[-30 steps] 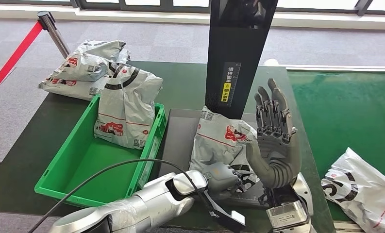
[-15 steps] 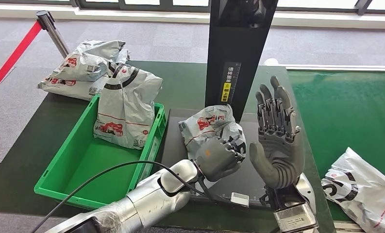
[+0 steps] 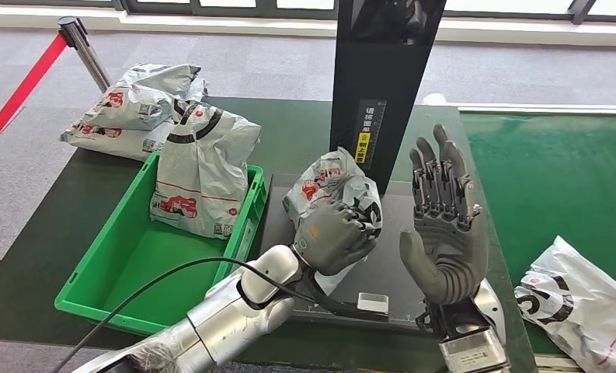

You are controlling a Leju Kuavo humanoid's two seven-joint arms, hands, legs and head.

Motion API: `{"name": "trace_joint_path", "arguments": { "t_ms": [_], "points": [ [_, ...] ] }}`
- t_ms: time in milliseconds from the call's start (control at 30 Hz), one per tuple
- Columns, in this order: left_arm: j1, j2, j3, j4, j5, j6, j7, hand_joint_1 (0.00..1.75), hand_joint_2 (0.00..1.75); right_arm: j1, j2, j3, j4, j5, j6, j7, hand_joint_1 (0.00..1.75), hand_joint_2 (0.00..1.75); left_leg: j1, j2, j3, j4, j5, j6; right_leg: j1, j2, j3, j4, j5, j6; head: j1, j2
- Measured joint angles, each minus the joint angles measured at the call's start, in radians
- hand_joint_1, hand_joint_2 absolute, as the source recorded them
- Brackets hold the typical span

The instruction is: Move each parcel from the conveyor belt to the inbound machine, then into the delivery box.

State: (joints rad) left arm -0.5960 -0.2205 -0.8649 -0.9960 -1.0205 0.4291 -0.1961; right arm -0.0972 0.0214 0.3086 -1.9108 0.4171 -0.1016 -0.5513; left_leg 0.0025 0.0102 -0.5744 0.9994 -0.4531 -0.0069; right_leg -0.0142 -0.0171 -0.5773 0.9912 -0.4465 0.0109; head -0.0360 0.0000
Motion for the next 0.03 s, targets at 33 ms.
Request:
{"name": "trace_joint_path", "arguments": {
  "t_ms": [33],
  "points": [
    [0.002, 0.002, 0.003, -0.008, -0.004, 0.003, 0.002, 1.75, 1.75, 0.0, 0.0, 0.0, 0.0, 0.001, 0.0, -0.001, 0.0, 1.75, 0.0, 0.0, 0.0, 0.0, 0.0, 0.0, 0.0, 0.0, 0.0, 0.0, 0.0, 0.0, 0.0, 0.0]
  ]
}}
